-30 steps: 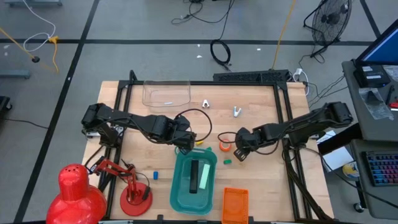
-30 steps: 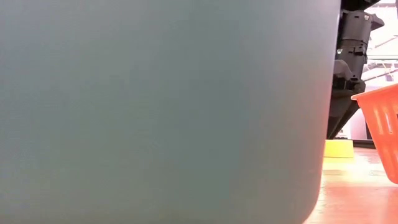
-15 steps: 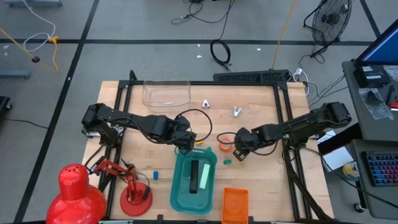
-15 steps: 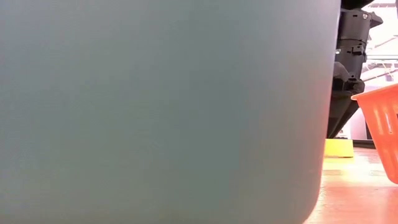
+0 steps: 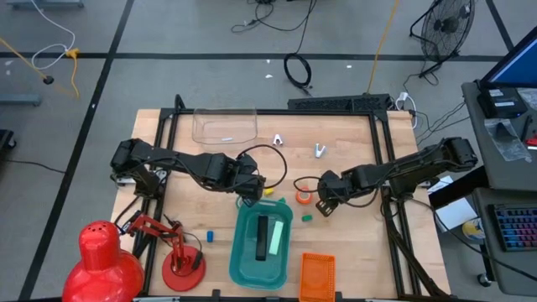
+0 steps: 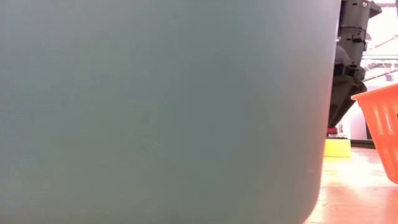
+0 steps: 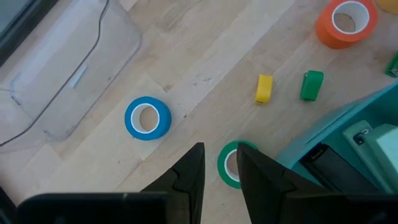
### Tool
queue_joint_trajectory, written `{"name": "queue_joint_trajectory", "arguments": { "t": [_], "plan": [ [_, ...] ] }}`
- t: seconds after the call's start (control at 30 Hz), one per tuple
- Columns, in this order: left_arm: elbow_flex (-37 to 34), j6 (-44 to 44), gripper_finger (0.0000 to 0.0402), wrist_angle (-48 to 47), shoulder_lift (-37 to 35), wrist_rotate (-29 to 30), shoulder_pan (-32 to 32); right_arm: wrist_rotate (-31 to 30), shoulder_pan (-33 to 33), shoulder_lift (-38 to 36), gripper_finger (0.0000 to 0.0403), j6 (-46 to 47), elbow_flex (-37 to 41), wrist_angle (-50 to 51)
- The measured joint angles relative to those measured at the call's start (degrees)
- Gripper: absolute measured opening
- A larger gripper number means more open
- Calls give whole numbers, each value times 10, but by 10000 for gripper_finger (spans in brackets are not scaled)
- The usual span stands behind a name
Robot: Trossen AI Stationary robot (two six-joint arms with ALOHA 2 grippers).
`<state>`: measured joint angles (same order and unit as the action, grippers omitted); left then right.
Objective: Pick and place Stapler, Stapler remover, tape
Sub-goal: Put the yellow tape into the transparent bin
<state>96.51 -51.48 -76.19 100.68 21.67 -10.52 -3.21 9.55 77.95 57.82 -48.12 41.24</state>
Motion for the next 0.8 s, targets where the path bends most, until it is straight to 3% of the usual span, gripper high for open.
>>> {"name": "queue_joint_trajectory", "arguments": {
  "t": [0.17,0.43,0.63,0.8],
  "plan": [
    [0,0,97,0,0,0,-1,-29,-16,1,188,-4,9,10],
    [0,4,97,0,0,0,-1,18,-26,1,247,8,71,-47],
    [0,11,97,0,0,-2,-1,20,-26,-1,232,22,109,-110],
    [0,15,97,0,0,-2,-1,17,-27,-1,166,50,110,-108]
  ]
}}
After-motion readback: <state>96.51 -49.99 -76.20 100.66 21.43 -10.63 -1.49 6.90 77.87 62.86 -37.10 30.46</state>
